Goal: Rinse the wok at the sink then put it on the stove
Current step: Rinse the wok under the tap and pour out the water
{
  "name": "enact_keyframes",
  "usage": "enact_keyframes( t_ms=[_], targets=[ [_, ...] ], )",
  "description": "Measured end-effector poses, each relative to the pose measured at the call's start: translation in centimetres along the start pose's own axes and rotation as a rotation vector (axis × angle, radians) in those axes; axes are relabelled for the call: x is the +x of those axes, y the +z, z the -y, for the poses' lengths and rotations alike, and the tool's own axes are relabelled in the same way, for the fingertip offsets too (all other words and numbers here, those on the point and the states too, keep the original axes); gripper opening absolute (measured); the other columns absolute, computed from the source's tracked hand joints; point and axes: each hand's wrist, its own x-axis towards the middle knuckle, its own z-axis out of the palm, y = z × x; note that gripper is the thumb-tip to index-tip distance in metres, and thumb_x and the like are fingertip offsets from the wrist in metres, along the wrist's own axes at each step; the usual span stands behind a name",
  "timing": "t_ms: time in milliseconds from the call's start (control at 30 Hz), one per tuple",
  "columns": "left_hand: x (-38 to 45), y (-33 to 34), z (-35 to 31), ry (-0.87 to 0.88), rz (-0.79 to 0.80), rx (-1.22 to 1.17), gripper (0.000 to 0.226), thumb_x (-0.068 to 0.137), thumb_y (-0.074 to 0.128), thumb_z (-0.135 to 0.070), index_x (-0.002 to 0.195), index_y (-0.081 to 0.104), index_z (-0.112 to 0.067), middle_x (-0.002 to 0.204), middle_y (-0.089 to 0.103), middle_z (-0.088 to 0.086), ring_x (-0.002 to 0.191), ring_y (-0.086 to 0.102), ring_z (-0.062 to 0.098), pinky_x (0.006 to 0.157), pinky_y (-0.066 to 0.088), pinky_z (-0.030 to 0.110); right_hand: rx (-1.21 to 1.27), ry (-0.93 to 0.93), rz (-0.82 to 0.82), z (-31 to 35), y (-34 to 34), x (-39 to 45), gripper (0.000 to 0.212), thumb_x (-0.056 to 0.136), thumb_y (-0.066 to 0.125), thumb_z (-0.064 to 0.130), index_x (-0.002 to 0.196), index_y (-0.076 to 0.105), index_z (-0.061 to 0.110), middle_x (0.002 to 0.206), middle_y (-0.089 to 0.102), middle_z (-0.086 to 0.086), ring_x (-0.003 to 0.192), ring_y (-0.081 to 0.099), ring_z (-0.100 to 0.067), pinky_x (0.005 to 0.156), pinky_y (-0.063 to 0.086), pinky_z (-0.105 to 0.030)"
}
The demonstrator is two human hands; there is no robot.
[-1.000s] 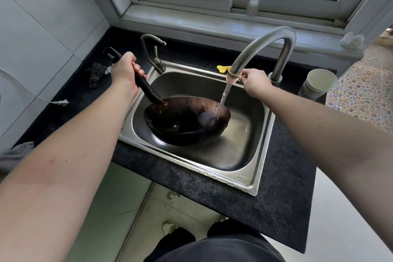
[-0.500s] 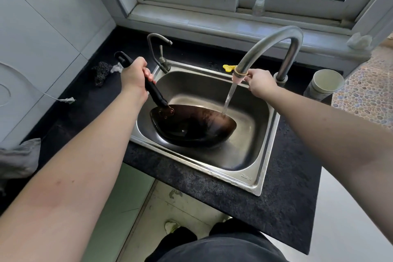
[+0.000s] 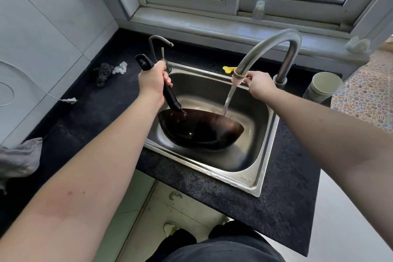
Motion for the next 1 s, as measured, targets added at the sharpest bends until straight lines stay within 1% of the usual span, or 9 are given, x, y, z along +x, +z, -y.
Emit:
enact_keyframes(
  t_ms=[167,233,333,433,500,600,700,867,1000],
  targets=[
    [-1.7,1.0,0.2,0.053,0.079,0.03,0.025,0.078,0.051,-0.003,0.057,0.043,-0.015,0.043,0.038,-0.001,0.04,0.035,0.015,0.048,0.038,0.028,-0.015,-0.013,0.001,0.0,0.0,-0.1,0.024,0.1,0.046,0.026,0.108,0.067,0.018,0.094,0.068,-0.013,0.085,0.063,-0.03,0.069,0.046,-0.034],
    [-2.3,1.5,0.3,0.09,0.132,0.077,0.025,0.076,0.052,-0.003,0.055,0.043,-0.015,0.044,0.04,0.0,0.043,0.038,0.017,0.052,0.04,0.03,-0.019,-0.018,-0.002,0.1,-0.1,-0.1,0.024,0.1,0.046,0.026,0.11,0.067,0.017,0.096,0.068,-0.014,0.085,0.063,-0.03,0.069,0.045,-0.033],
    [-3.4,2.1,0.8,0.182,0.232,0.173,0.03,0.075,0.053,-0.003,0.049,0.044,-0.014,0.043,0.042,0.002,0.046,0.041,0.019,0.057,0.043,0.031,-0.026,-0.034,-0.016,0.0,0.0,-0.2,0.025,0.1,0.047,0.026,0.111,0.067,0.015,0.096,0.068,-0.014,0.079,0.057,-0.025,0.065,0.039,-0.03],
    [-4.0,2.0,1.3,0.227,0.335,0.218,0.034,0.077,0.053,-0.001,0.048,0.041,-0.015,0.042,0.041,0.001,0.046,0.04,0.019,0.054,0.04,0.027,-0.011,-0.037,-0.017,-0.2,0.1,-0.1,0.025,0.1,0.047,0.027,0.111,0.067,0.015,0.096,0.068,-0.014,0.08,0.058,-0.027,0.068,0.04,-0.032],
    [-4.3,1.3,1.6,0.245,0.368,0.233,0.036,0.076,0.053,-0.001,0.046,0.04,-0.016,0.042,0.041,0.001,0.046,0.039,0.019,0.053,0.038,0.026,-0.006,-0.039,-0.021,-0.3,0.1,-0.1,0.026,0.1,0.047,0.027,0.112,0.067,0.015,0.095,0.068,-0.013,0.081,0.059,-0.027,0.068,0.04,-0.032],
    [-4.4,-0.4,1.8,0.262,0.359,0.23,0.035,0.077,0.053,-0.002,0.047,0.041,-0.014,0.042,0.042,0.002,0.046,0.04,0.019,0.056,0.037,0.028,-0.002,-0.035,-0.019,-0.3,0.2,-0.1,0.026,0.1,0.047,0.027,0.112,0.067,0.016,0.095,0.068,-0.014,0.078,0.055,-0.024,0.067,0.039,-0.03],
    [-4.6,-2.3,2.0,0.258,0.338,0.203,0.036,0.078,0.053,-0.002,0.046,0.042,-0.014,0.042,0.043,-0.001,0.047,0.04,0.018,0.059,0.038,0.028,0.015,-0.031,-0.021,-0.3,0.3,-0.1,0.025,0.1,0.047,0.027,0.111,0.067,0.017,0.095,0.068,-0.014,0.078,0.056,-0.025,0.068,0.04,-0.031],
    [-4.9,-5.1,2.7,0.248,0.283,0.127,0.039,0.077,0.051,0.0,0.043,0.045,-0.017,0.041,0.042,-0.003,0.046,0.041,0.017,0.06,0.04,0.027,0.022,-0.017,-0.041,-0.1,0.3,-0.4,0.025,0.1,0.047,0.027,0.112,0.066,0.017,0.097,0.068,-0.015,0.082,0.058,-0.027,0.071,0.043,-0.034],
    [-5.6,-7.1,3.9,0.265,0.244,0.127,0.039,0.078,0.051,-0.002,0.043,0.047,-0.02,0.042,0.044,-0.004,0.047,0.044,0.016,0.06,0.04,0.028,0.034,-0.009,-0.074,0.1,0.4,-0.9,0.025,0.1,0.047,0.025,0.112,0.066,0.015,0.098,0.068,-0.017,0.089,0.062,-0.032,0.077,0.047,-0.036]
  ],
)
